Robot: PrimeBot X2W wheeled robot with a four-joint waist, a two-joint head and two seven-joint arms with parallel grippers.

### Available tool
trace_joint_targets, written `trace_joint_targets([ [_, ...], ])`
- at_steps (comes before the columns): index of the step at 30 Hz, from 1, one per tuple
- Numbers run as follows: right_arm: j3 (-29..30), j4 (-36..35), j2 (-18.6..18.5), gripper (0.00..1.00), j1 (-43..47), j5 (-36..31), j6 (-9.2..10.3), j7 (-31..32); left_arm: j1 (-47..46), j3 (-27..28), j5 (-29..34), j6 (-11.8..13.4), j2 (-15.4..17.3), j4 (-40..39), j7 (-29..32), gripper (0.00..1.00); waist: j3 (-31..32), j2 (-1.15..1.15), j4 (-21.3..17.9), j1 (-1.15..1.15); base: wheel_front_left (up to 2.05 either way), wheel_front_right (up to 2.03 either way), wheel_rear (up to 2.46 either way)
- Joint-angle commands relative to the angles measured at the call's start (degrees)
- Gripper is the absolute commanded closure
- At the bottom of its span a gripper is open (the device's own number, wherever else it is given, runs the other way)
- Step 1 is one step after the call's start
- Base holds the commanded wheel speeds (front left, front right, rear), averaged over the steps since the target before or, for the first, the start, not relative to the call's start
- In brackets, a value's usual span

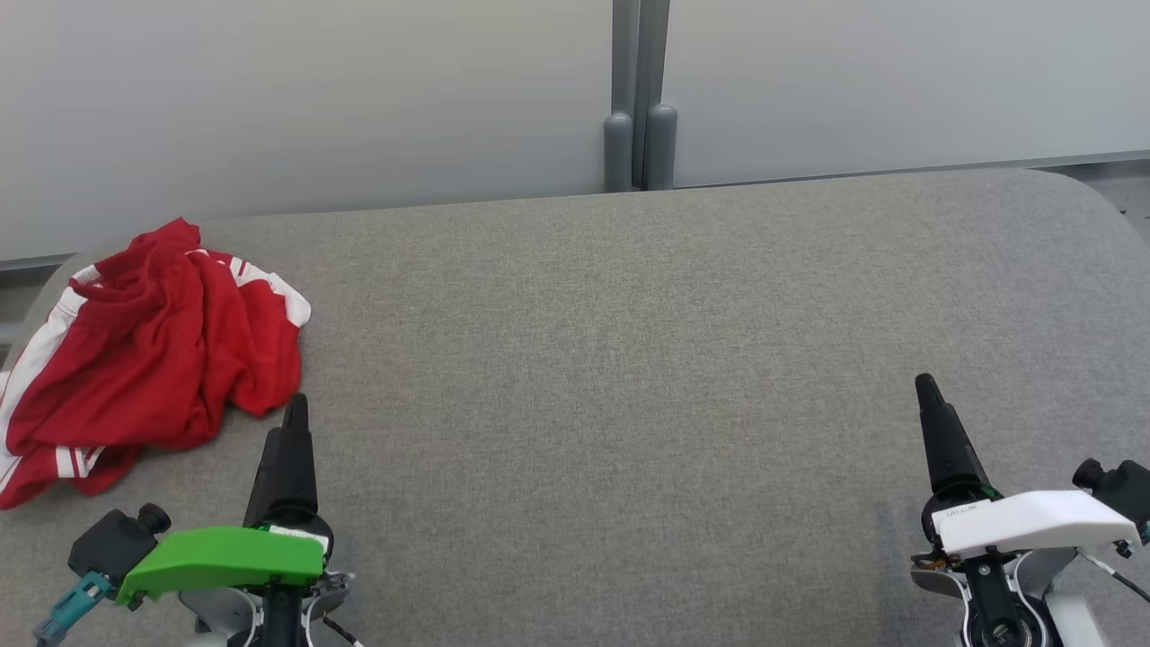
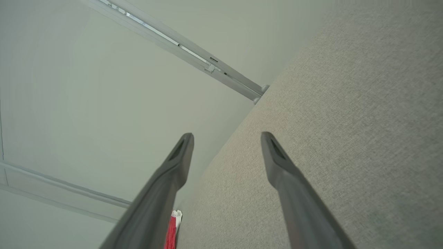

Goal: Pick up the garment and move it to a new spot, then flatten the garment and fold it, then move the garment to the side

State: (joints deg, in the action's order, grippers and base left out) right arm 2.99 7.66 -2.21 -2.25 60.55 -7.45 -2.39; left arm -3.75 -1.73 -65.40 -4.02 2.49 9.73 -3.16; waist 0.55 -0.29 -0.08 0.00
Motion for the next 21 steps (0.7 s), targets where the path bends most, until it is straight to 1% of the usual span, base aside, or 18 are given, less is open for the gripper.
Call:
trace_joint_targets([
  [1,-0.37,-1.42,-0.42,0.0,0.01,-2.77,-0.03,-0.69,0.07,-0.19,2.83,0.26,0.33,-1.25,-0.66,0.0,0.04,0.09,0.02,0.0,0.0,0.0,0.0],
  [4,-0.89,-2.04,-0.44,0.0,0.2,-6.19,-0.03,-1.3,0.52,-0.68,6.7,0.41,0.34,-1.79,-1.23,0.0,0.11,0.1,0.03,0.0,0.0,0.0,0.0],
  [5,-1.25,-2.37,-0.45,0.0,0.31,-8.4,-0.03,-1.68,0.9,-1.03,9.9,0.43,0.35,-2.03,-1.63,0.0,0.15,0.1,0.03,0.0,0.0,0.0,0.0],
  [11,-2.43,-3.08,-0.49,0.0,0.74,-15.05,-0.03,-2.86,2.22,-1.5,17.78,0.65,0.37,-2.7,-2.68,0.0,0.25,0.12,-0.05,0.0,0.0,0.0,0.0],
  [21,-4.31,-3.08,-0.54,0.0,1.38,-23.42,-0.04,-4.48,3.79,-0.9,26.78,0.94,0.43,-3.97,-4.17,0.0,0.29,0.14,-0.17,0.0,0.0,0.0,0.0],
])
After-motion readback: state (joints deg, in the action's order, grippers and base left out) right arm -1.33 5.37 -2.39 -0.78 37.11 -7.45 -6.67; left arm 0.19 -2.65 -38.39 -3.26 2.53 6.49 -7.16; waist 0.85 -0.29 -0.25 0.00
